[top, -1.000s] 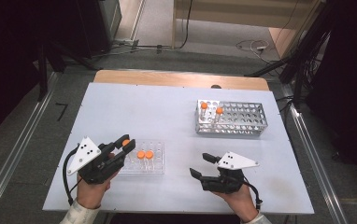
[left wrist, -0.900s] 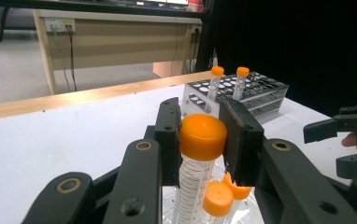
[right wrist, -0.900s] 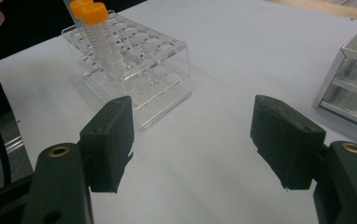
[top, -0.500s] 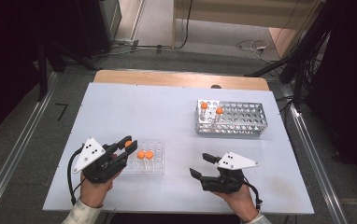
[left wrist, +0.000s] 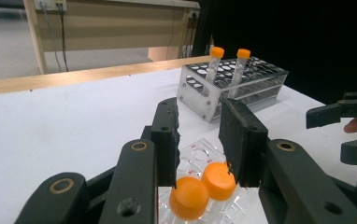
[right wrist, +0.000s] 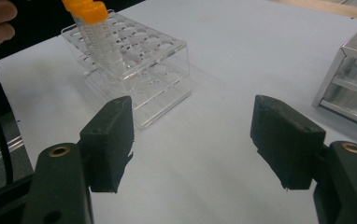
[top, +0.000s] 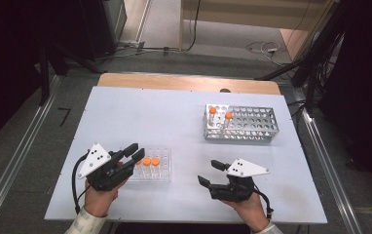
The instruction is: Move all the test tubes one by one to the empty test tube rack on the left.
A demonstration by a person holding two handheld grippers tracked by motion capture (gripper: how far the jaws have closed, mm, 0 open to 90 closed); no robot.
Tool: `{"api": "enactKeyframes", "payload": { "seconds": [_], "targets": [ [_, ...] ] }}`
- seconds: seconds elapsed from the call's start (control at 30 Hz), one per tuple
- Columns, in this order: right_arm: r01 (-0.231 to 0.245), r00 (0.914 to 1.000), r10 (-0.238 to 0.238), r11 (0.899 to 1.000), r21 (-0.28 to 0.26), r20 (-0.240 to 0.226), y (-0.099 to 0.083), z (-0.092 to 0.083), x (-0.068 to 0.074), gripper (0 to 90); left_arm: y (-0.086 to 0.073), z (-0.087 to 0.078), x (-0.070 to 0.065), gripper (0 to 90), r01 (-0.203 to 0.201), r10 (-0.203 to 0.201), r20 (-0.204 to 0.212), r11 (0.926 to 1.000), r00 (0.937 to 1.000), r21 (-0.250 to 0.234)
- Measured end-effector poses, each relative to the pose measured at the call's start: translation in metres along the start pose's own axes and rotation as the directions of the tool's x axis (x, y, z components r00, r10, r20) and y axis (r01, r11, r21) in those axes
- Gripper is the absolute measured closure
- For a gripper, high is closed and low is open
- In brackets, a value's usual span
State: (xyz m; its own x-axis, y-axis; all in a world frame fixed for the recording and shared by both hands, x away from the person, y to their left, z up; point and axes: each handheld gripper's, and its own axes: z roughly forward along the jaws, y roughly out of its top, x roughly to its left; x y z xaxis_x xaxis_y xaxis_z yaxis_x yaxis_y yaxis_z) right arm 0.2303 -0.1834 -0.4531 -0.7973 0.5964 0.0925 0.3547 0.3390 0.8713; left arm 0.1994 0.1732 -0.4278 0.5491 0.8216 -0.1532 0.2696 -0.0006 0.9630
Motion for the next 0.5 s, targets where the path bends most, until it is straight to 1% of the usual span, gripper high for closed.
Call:
{"api": "enactKeyframes", "payload": {
  "seconds": [0.17, 0.27, 0.37, 0.5],
  "targets": [
    [-0.003, 1.0, 0.003, 1.0, 0.001, 0.0, -0.0001, -0.0001, -0.0002, 28.7, 0.0007, -0.0011, -0.0005, 66.1, 0.001, -0.001, 0.001, 1.0, 1.0, -0.002],
    [-0.005, 1.0, 0.005, 1.0, 0.001, 0.0, 0.0, -0.0003, -0.0002, 28.7, 0.0016, -0.0019, -0.0016, 63.7, 0.004, -0.004, 0.008, 1.0, 1.0, -0.006],
    [-0.004, 1.0, 0.004, 1.0, 0.0, 0.006, 0.0001, -0.0005, -0.0008, 28.7, 0.002, -0.0014, -0.0028, 57.2, 0.007, -0.006, 0.011, 1.0, 0.9999, -0.004],
    [-0.013, 0.9998, 0.013, 1.0, -0.005, 0.013, 0.0004, -0.0019, -0.0031, 29.0, 0.0023, 0.0007, -0.0054, 43.1, 0.008, -0.008, -0.001, 0.9999, 1.0, 0.009]
  ]
}}
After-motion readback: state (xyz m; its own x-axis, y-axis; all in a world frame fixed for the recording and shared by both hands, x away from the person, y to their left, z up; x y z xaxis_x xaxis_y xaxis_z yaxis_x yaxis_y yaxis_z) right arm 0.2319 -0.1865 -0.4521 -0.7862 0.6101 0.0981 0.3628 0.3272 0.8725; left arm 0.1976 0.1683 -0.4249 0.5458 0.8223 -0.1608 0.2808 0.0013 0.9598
